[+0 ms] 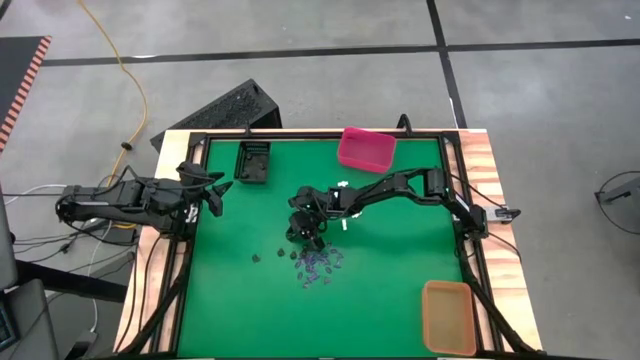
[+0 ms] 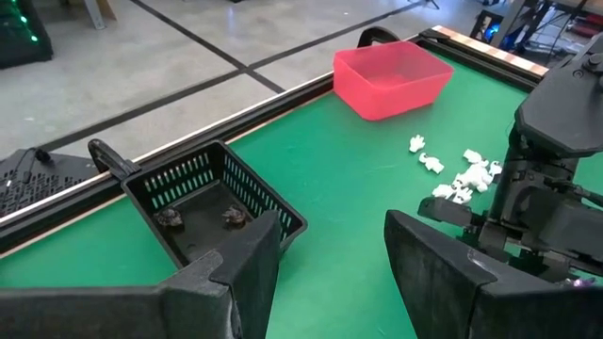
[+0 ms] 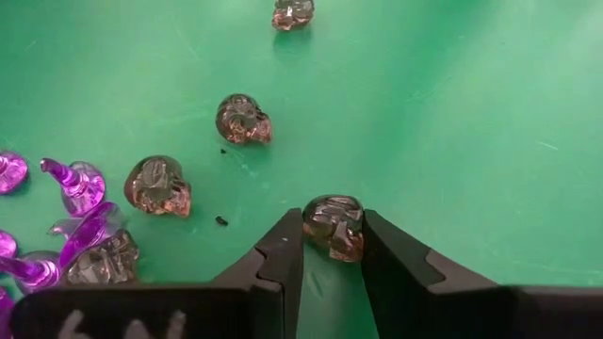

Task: Sort Halloween decoration
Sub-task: Put the brown skull toy into the black bin

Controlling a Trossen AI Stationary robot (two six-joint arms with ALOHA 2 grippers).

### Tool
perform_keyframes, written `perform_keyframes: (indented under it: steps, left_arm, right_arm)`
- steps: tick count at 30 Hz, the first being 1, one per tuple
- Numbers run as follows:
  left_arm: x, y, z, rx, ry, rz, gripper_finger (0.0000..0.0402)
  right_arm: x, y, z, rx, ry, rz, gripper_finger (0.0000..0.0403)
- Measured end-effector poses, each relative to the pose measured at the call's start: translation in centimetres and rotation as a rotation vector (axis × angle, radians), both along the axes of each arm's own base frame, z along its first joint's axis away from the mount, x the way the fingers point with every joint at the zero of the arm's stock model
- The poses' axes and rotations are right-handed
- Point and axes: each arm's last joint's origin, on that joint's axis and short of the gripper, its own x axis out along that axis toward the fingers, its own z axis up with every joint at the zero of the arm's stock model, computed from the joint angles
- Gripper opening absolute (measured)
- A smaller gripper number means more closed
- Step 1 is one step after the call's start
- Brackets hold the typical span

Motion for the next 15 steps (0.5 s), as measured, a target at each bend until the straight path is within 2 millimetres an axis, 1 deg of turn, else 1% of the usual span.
perform_keyframes:
  steps: [6, 10, 15]
  left_arm:
    - [0.0, 0.0, 0.0, 0.000, -0.001, 0.000, 0.0183]
    - [0.0, 0.0, 0.0, 0.000, -0.001, 0.000, 0.0183]
    - [0.0, 0.0, 0.0, 0.000, -0.002, 0.001, 0.0183]
  right_arm:
    - [0.0, -0.2, 0.4, -0.002, -0.005, -0.010, 0.0120]
    - [0.4, -0.9, 1.5, 0.003, -0.026, -0.038, 0.0120]
    - [1.4, -1.8, 3.5, -0.001, -0.082, -0.054, 0.0120]
